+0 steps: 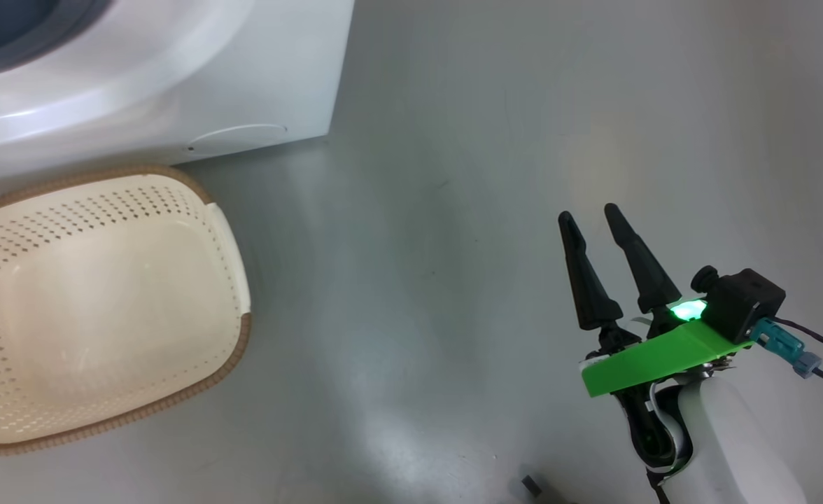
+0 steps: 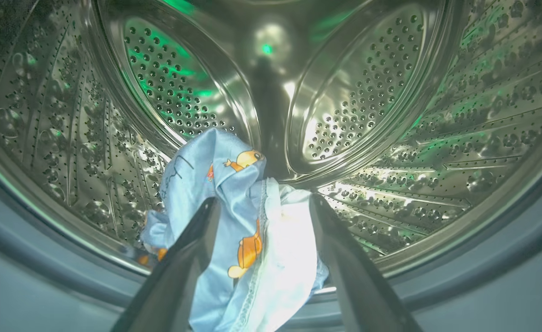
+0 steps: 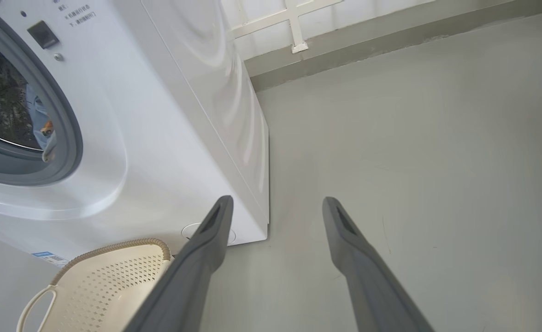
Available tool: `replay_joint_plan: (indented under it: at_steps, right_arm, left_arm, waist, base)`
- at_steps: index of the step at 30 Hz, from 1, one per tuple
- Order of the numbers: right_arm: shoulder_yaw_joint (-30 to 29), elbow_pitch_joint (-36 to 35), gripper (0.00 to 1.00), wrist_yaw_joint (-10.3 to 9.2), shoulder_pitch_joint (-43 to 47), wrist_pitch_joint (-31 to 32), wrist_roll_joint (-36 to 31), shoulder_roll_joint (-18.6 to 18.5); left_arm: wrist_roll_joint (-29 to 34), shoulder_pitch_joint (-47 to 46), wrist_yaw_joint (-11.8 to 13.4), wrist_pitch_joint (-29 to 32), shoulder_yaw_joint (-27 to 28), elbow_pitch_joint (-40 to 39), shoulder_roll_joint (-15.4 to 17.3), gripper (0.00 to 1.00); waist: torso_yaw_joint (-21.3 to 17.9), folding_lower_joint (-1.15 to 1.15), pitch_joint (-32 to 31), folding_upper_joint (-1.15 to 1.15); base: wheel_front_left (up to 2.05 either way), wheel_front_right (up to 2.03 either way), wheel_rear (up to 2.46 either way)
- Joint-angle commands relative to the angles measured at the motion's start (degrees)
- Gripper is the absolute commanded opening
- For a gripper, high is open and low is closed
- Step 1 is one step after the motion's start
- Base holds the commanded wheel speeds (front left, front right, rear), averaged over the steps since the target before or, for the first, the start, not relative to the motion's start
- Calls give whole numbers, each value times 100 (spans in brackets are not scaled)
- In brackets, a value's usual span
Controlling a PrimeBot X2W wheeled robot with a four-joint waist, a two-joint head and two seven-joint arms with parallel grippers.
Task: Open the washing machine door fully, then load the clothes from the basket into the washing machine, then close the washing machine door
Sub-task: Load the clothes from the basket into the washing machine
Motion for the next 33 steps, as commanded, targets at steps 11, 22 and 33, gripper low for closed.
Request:
replay_joint_plan:
  at_steps: [11,22,33]
  right_arm:
    - [-111,-62,100,16,107,-28,-104,-222]
    - [-315,-13,100,16,271,-28,-178,-500]
    - [-416,53,100,16,486,-28,-199,-662]
  left_arm:
    - [336,945,-55,-30,227,-700,-140,100]
    - [571,2158,-63,-30,343,-1434,-587,100]
    - [679,3214,-64,-30,531,-2067,-820,100]
  waist:
    - [364,0,-289,0]
    - [789,0,-689,0]
    - [1039,0,-1087,0]
  base:
    - [0,0,0]
    - [0,0,0]
    - [0,0,0]
